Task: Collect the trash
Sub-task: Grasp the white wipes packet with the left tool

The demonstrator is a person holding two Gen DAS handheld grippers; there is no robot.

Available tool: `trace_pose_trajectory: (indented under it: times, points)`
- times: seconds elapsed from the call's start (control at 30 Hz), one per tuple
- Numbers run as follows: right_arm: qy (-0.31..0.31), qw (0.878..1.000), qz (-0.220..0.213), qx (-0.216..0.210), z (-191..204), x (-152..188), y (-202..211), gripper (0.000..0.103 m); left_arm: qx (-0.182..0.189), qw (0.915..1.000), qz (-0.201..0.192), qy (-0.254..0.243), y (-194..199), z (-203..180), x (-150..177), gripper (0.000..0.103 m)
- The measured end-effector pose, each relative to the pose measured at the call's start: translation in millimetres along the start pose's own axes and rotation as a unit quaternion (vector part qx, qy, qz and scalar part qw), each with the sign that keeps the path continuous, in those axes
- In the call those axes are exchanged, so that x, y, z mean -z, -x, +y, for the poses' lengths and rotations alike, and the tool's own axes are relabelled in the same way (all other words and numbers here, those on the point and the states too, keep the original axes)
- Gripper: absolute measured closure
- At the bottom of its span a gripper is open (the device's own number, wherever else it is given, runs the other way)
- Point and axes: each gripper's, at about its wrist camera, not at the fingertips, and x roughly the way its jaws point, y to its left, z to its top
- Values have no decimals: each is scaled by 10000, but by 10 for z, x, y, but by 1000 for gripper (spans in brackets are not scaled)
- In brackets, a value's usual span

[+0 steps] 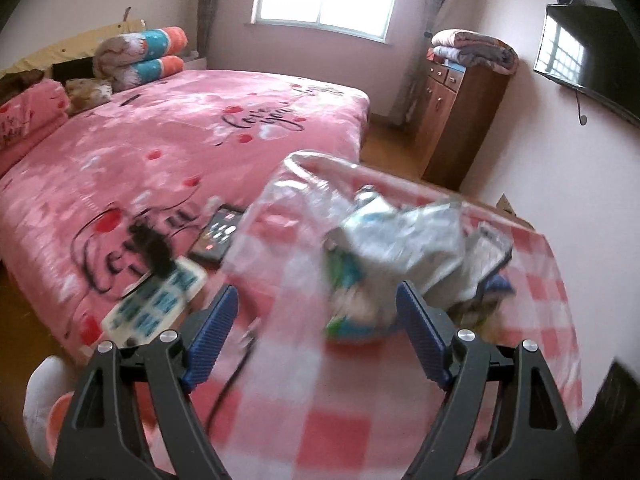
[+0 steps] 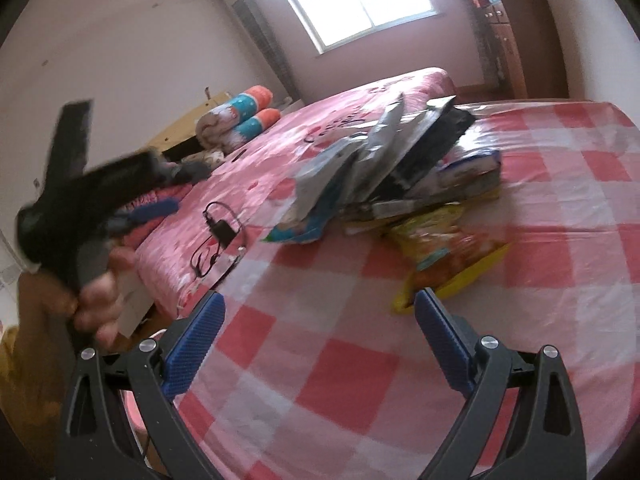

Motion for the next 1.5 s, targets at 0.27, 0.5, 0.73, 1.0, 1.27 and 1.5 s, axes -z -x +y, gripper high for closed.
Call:
trace_pose_trajectory:
  times: [0.27,0.5,0.73,1.0,1.27,1.5]
  points:
    - [-226,9997,-96,80,-296,-138,55,8,37,9976,484,493,-929,-292,-612,31]
    - [-357,9993,-69,-60,-426,-160,73,8,-252,9930,904,722,-1638,-336,-928,43]
    - [-487,9987,-73,-147,-537,-201,76,8,-216,9823,1444,1175,-2129,-233,-1008,58]
    - [-544,9984,-104,-136,-605,-234,104,8,-94,9825,1509,1087,-2296,-349,-1038,62]
    - [-617,9978,-232,-10,-714,-290,199,8,310,9861,1633,-41,-2107,-896,-797,68]
    - [-906,9946,-457,211,-900,-321,332,8,731,9814,1671,-594,-1759,-1306,-361,70]
